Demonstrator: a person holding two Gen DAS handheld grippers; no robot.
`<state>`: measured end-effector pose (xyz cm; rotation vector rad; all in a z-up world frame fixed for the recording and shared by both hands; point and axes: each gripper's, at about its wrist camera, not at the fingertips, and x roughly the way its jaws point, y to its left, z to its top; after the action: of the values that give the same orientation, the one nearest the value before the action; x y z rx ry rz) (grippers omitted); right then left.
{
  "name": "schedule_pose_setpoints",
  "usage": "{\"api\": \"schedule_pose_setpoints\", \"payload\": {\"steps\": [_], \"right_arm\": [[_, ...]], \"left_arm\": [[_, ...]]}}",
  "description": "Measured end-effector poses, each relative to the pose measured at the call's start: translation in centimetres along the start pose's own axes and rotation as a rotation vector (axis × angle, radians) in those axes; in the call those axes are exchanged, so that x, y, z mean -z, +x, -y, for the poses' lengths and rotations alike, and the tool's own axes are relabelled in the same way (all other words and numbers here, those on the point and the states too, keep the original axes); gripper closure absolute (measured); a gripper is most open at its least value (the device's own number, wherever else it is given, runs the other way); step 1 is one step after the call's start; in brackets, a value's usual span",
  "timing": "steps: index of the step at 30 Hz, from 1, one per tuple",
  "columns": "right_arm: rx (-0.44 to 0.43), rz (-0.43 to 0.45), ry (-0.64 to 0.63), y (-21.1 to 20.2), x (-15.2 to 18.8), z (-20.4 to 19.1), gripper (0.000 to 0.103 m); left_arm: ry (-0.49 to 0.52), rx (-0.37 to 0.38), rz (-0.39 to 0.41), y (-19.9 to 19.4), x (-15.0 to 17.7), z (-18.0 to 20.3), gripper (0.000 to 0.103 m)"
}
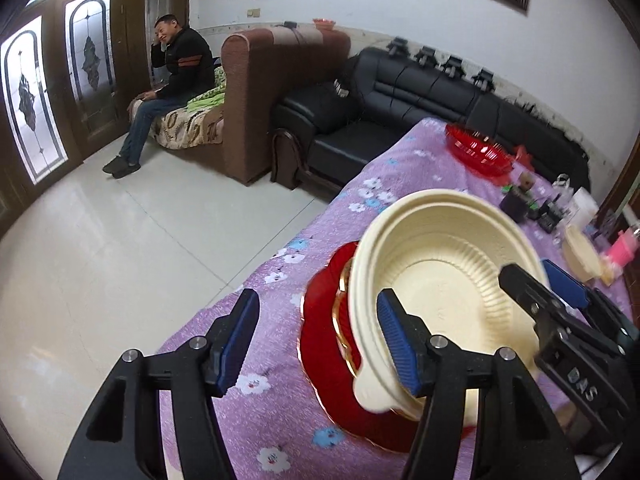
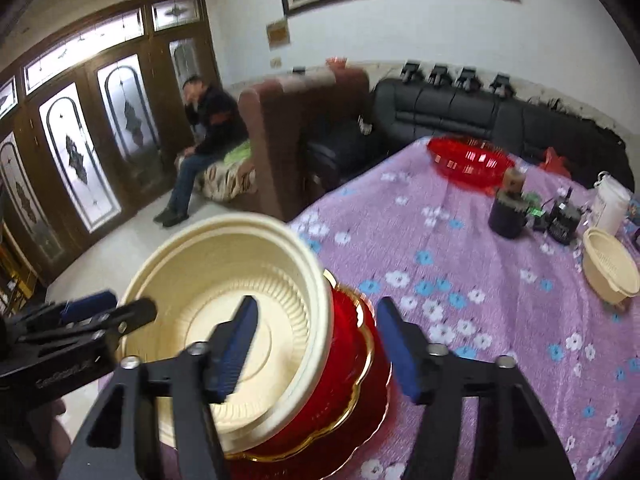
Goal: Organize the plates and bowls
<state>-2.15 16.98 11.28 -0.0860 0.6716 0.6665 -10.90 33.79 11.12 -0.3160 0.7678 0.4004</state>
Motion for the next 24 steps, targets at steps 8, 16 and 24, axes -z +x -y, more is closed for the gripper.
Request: {"api": "schedule_pose_setpoints", "payload": {"steps": [8,16,24], "right_arm": [[0.029,0.14,0.063,-4.7,-0.3,1.5,0.029],[0.06,0.228,0.083,-11.0,3.6,3.0,0.013],[0.102,0.242,0.081,-13.8,7.5,5.0,0.01]], "left_arm": [[-0.016,0.006,0.138,-4.1,2.0,1.1,0.023],[0.033,-0.093,0.275,-8.0,5.0,5.9,0.004],[0.096,-0.117,0.301,-9.5,7.4,9.4,0.002]]}}
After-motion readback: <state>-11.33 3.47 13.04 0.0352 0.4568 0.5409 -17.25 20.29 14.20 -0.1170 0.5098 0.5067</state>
